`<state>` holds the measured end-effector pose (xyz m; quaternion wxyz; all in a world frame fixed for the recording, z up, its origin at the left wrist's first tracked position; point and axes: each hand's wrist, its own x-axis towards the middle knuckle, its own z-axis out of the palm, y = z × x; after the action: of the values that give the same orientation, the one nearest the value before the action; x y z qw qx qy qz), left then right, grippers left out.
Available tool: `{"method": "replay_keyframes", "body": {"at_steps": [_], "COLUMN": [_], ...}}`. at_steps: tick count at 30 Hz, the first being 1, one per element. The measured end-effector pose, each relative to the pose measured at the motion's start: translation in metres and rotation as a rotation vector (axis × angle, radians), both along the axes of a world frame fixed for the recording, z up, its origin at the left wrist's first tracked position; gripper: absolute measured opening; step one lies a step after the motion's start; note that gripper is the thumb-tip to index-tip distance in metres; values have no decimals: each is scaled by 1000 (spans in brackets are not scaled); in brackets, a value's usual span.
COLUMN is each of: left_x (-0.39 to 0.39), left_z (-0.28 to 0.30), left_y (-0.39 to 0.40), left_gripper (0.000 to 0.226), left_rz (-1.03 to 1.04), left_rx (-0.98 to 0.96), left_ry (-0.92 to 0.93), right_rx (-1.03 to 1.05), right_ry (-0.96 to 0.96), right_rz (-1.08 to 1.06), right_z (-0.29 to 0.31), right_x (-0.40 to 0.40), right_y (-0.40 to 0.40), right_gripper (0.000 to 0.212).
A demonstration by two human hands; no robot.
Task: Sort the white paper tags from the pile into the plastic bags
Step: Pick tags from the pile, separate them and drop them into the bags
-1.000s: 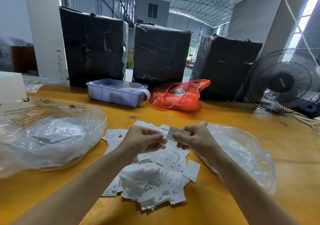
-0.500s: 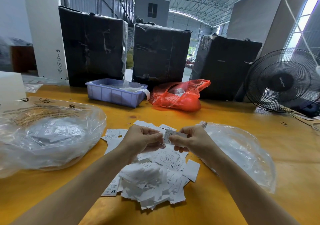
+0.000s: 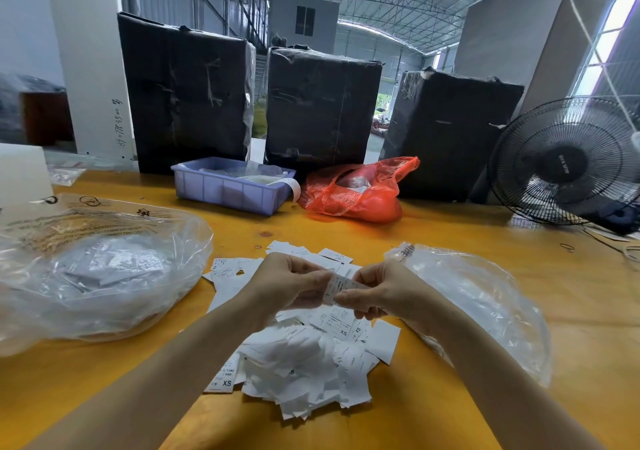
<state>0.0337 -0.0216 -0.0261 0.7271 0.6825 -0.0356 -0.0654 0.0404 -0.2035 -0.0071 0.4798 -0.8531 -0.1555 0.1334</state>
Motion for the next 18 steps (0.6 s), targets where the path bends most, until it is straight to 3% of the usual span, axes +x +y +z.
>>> {"method": "replay_keyframes", "body": {"at_steps": [6,10,13,15,18], "left_x": [-1,-4,-7,-7,-6], "left_z": [-2,-3,-3,-3,-2], "left_y": [-2,-3,-5,-6,-7], "left_gripper": [11,10,18,24,27], "left_rz": [-43,-111,-179,-126,-26], "left_rx": [72,188,216,165,8], "left_ry": [-16,-8,1,-10,15], "right_rx": [-61,-86,-114,-59,120], "right_ry": [13,-18,-66,-178,-352], "right_rz": [42,21,25,-58,-170], "right_z": [-2,-5,-7,-8,-9], "right_x": [1,2,1,2,4], "right_y": [0,1,4,6,8], "right_gripper": [15,42,50,48,22]}}
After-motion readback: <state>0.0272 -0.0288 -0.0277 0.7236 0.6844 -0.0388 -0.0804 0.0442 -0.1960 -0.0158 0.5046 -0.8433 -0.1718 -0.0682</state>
